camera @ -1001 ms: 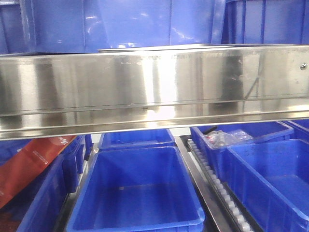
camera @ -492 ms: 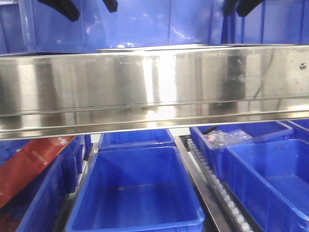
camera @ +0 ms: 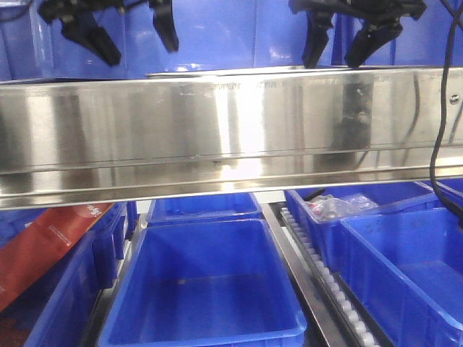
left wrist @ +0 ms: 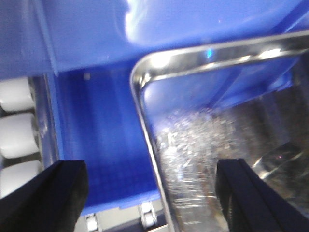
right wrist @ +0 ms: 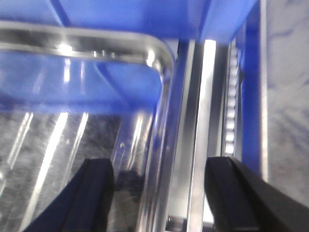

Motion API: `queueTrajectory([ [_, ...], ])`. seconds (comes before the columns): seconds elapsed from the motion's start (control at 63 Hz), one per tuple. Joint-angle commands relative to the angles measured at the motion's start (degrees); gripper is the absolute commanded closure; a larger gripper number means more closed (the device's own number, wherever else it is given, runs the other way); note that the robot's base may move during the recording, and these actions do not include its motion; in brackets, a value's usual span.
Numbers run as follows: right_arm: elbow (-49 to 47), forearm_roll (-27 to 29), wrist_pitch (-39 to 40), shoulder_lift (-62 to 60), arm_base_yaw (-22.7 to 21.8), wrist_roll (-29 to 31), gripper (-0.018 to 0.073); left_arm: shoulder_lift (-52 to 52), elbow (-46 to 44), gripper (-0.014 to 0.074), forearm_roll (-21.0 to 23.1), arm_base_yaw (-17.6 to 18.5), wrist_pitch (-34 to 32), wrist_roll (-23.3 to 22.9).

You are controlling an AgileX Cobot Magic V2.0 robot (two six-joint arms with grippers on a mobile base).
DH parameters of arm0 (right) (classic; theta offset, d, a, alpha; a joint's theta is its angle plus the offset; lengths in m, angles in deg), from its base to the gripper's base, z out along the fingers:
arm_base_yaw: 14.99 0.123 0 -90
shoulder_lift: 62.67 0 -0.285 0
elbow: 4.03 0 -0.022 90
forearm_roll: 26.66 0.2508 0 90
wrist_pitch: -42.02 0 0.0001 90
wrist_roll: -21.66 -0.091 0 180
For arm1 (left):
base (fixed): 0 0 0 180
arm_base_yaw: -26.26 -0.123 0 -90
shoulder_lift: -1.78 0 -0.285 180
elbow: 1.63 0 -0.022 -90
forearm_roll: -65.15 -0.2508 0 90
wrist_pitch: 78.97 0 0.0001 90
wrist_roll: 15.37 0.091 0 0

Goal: Stack silver trays without gaps
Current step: 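Close both grippers on opposite side rims of the silver tray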

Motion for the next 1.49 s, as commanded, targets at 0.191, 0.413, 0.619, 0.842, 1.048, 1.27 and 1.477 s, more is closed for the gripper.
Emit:
queueTrajectory([
  [0.191,-0.6,-0.1,0.4,1.8,0.0,0.5,0.0252,-1.3,-0.3,0.0151,0.1,0.5,-0.3,-0.6],
  [0.413,-0.6,-0.1,0.5,2.4,0.0,0.5,0.0252,-1.4,-0.3,0.0153,0.7,0.5,-0.7,-0.7],
  [0.619,-0.6,-0.1,0.7,2.5,0.0,0.5,0.0252,-1.5,-0.3,0.0259,0.7,0.5,-1.2,-0.7],
  [0.842,-0.6,-0.1,0.6,2.8,0.0,0.5,0.0252,-1.7,-0.3,0.0437,0.9,0.5,-1.3,-0.7],
  [1.048,-0.6,-0.1,0.2,2.9,0.0,0.5,0.0253,-3.7,-0.3,0.0444,3.0,0.5,-0.5,-0.7],
  [1.27,-0.6,-0.1,0.2,2.9,0.0,0.5,0.0261,-5.0,-0.3,0.0446,3.4,0.5,0.5,-0.7],
  [1.477,-0.6,-0.1,-0.1,2.9,0.0,0.5,0.0563,-5.0,-0.3,0.0597,3.4,0.5,0.5,-0.7],
])
